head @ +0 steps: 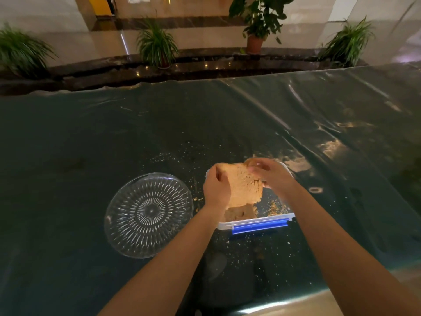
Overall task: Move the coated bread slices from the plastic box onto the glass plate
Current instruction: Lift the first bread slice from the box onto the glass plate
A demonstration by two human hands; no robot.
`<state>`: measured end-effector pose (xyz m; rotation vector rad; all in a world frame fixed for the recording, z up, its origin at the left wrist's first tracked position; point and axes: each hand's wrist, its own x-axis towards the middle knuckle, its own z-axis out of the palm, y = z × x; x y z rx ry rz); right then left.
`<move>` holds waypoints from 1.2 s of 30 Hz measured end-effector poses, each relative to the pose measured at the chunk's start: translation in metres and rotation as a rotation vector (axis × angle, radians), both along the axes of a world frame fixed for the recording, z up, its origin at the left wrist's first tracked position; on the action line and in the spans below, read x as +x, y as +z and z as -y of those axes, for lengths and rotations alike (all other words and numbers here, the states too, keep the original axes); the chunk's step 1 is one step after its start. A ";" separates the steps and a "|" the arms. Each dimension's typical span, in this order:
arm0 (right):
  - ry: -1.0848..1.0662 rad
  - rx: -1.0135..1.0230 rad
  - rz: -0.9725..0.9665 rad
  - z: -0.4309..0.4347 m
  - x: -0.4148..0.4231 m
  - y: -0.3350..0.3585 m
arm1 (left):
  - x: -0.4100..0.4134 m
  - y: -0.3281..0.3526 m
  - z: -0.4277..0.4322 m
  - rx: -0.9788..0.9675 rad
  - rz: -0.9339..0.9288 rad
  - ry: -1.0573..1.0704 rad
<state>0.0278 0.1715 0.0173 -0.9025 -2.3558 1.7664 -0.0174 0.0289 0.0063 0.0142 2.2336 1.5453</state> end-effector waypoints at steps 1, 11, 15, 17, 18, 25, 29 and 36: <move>0.010 -0.008 -0.009 0.005 -0.005 0.007 | -0.006 0.005 0.006 0.019 0.008 0.011; 0.046 -0.135 -0.034 0.093 -0.067 0.016 | -0.060 0.016 0.101 0.110 0.045 0.158; 0.094 -0.167 0.010 0.134 -0.093 -0.006 | -0.079 0.002 0.144 0.068 0.077 0.225; 0.118 -0.215 0.043 0.154 -0.105 -0.017 | -0.088 -0.006 0.161 0.012 0.089 0.254; 0.127 -0.227 0.068 0.162 -0.111 -0.024 | -0.092 -0.011 0.169 -0.009 0.100 0.264; 0.126 -0.125 0.209 0.198 -0.144 -0.072 | -0.114 -0.047 0.196 -0.123 0.173 0.265; 0.138 0.087 0.216 0.208 -0.152 -0.090 | -0.117 -0.062 0.199 -0.200 0.193 0.225; 0.253 0.298 0.244 0.212 -0.151 -0.096 | -0.108 -0.069 0.198 -0.370 0.131 0.122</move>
